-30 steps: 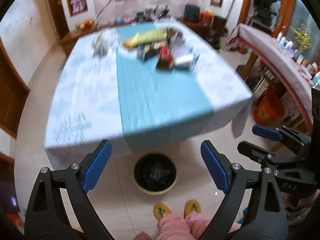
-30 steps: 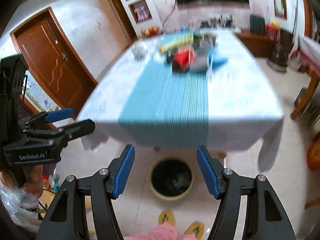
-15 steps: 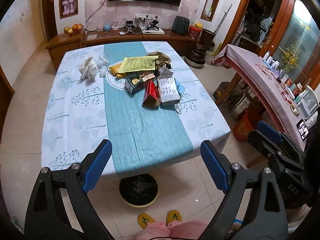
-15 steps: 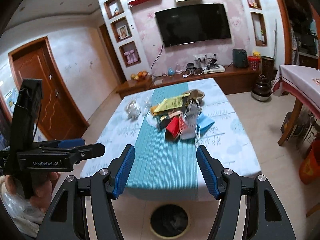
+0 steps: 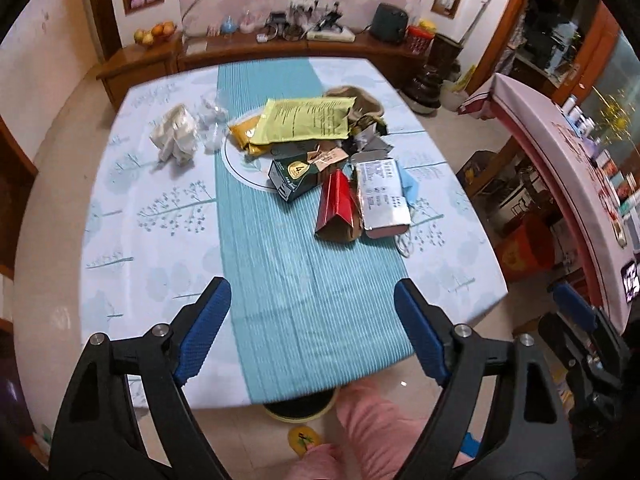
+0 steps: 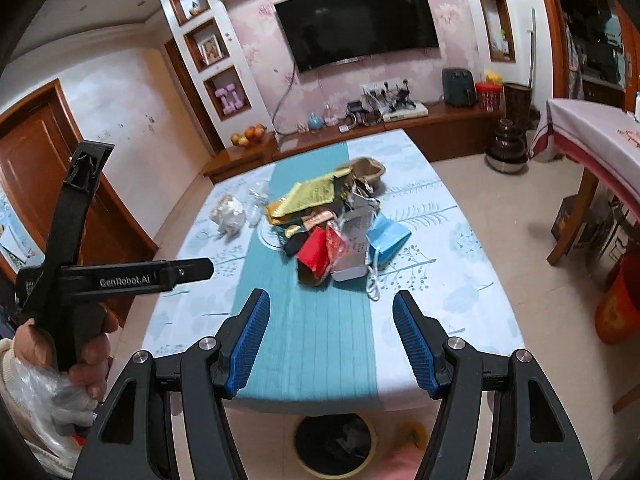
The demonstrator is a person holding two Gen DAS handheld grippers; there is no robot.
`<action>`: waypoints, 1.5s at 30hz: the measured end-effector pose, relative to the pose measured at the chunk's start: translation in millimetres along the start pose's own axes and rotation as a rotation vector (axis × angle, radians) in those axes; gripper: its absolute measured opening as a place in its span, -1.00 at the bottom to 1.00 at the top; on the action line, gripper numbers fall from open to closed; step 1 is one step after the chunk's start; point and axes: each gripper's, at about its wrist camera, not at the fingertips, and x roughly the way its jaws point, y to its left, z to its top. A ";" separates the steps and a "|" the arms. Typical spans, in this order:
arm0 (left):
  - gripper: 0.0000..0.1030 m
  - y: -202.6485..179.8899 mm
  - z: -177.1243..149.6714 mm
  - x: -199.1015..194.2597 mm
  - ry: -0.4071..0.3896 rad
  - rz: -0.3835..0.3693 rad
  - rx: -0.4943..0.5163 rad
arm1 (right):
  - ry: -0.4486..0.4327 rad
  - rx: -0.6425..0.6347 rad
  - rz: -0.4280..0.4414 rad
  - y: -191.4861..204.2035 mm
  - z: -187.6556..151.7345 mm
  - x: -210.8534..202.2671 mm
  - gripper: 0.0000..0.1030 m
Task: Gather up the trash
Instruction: 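Raise both tools back above the table, then grasp the red box with the left tool while the right tool grasps the blue face mask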
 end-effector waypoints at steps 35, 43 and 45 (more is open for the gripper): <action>-0.71 -12.0 93.6 249.5 0.388 0.070 -0.190 | 0.521 0.211 0.129 -131.6 102.4 343.9 0.13; -0.73 -3.9 82.8 243.9 0.385 0.080 -0.228 | 0.526 0.110 0.195 -110.8 108.8 349.1 -0.90; -0.73 -4.5 79.2 240.6 0.382 0.082 -0.233 | 0.519 0.100 0.195 -108.8 109.3 344.7 -0.91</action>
